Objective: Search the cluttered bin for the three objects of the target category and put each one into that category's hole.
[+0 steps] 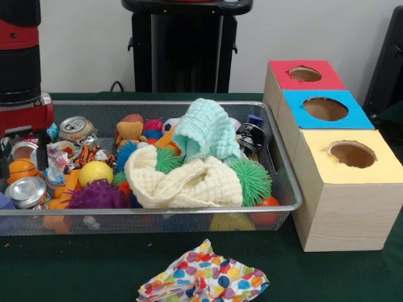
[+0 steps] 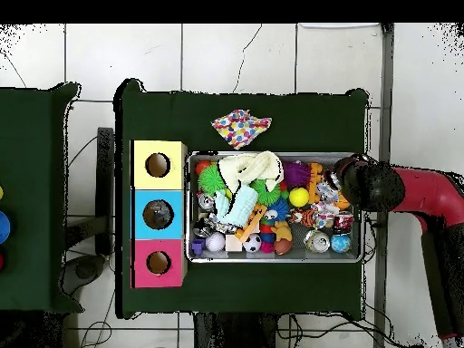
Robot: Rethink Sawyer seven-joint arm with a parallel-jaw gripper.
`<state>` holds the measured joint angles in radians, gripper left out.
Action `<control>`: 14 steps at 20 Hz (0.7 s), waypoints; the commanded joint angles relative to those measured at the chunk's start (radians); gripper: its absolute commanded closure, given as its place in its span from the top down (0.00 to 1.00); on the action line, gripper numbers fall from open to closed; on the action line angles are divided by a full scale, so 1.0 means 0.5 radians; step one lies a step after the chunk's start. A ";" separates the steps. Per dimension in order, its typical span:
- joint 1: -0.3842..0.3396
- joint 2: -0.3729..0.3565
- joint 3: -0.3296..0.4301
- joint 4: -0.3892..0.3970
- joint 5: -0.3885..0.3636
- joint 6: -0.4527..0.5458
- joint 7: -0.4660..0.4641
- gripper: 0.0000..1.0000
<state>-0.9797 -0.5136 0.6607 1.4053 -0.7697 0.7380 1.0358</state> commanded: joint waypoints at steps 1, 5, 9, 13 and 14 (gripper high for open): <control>-0.040 0.062 -0.084 0.138 -0.087 0.130 -0.379 1.00; -0.069 0.056 -0.093 0.227 -0.080 0.077 -0.313 1.00; -0.094 0.040 -0.093 0.298 -0.077 0.037 -0.261 1.00; -0.102 0.010 -0.085 0.347 -0.066 0.036 -0.225 1.00; -0.099 0.003 -0.084 0.364 -0.066 0.025 -0.207 1.00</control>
<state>-1.0243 -0.5135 0.6526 1.4639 -0.7765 0.7378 1.0358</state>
